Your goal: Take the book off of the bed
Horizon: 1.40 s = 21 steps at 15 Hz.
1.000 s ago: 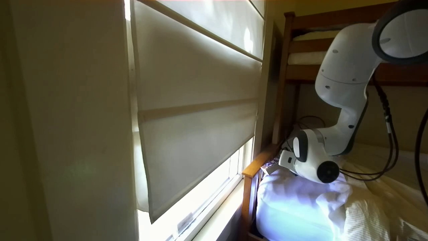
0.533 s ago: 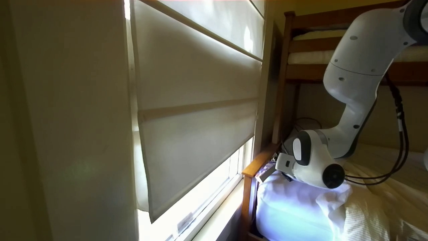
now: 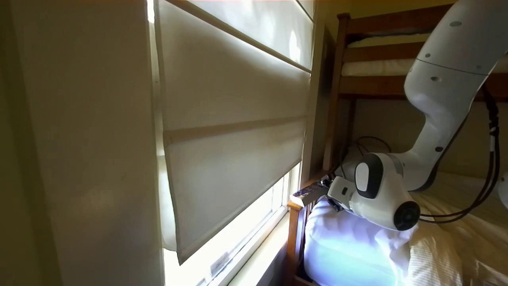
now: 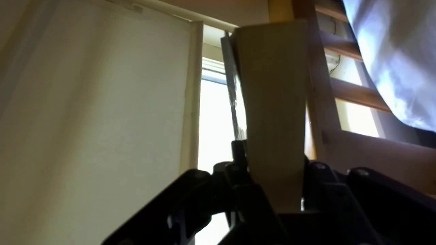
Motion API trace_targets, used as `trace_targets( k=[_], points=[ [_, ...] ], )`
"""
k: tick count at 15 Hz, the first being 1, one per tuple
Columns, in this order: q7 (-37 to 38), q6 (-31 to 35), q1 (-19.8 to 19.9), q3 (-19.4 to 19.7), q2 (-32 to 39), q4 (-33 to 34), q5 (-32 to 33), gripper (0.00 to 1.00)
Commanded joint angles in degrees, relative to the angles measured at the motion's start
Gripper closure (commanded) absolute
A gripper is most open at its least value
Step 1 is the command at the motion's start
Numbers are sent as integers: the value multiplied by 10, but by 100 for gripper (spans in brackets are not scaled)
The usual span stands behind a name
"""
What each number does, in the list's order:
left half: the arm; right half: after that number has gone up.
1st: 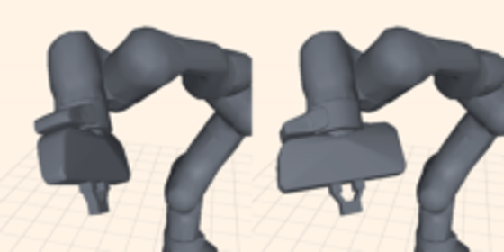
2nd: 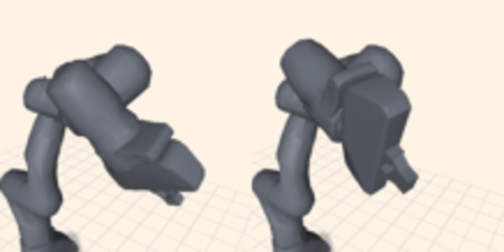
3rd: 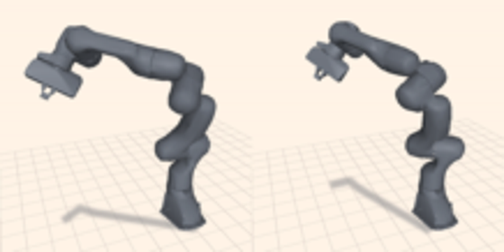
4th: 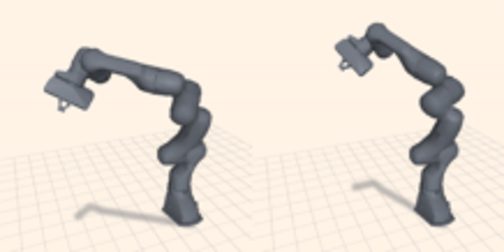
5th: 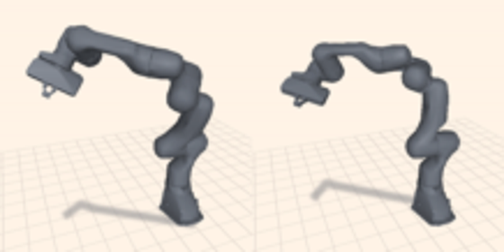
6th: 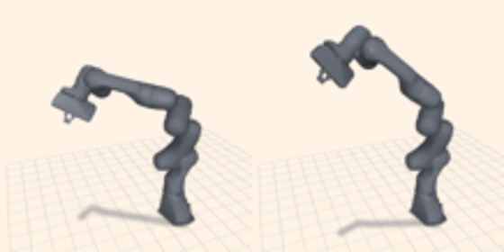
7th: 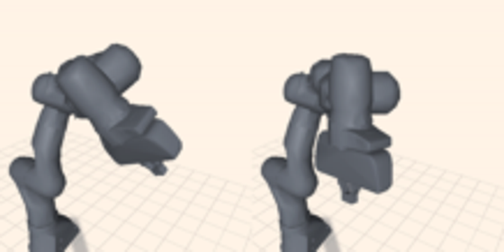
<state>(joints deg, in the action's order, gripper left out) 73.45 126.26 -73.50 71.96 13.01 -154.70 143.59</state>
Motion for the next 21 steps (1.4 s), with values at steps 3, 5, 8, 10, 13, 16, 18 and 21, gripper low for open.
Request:
trace_targets(
  k=[3,5,8,10,13,16,18,21],
  points=[
    [36,13,-23,38,1,0,0,66],
    [36,13,-22,35,0,0,0,66],
    [59,-3,-70,43,-7,-1,3,91],
    [77,-22,-113,71,-10,-8,3,91],
    [121,-47,-191,144,8,-16,3,91],
    [185,-14,-266,232,55,-21,3,91],
    [219,33,-310,290,93,-31,3,91],
    [229,111,-349,358,138,-31,3,91]
  ],
)
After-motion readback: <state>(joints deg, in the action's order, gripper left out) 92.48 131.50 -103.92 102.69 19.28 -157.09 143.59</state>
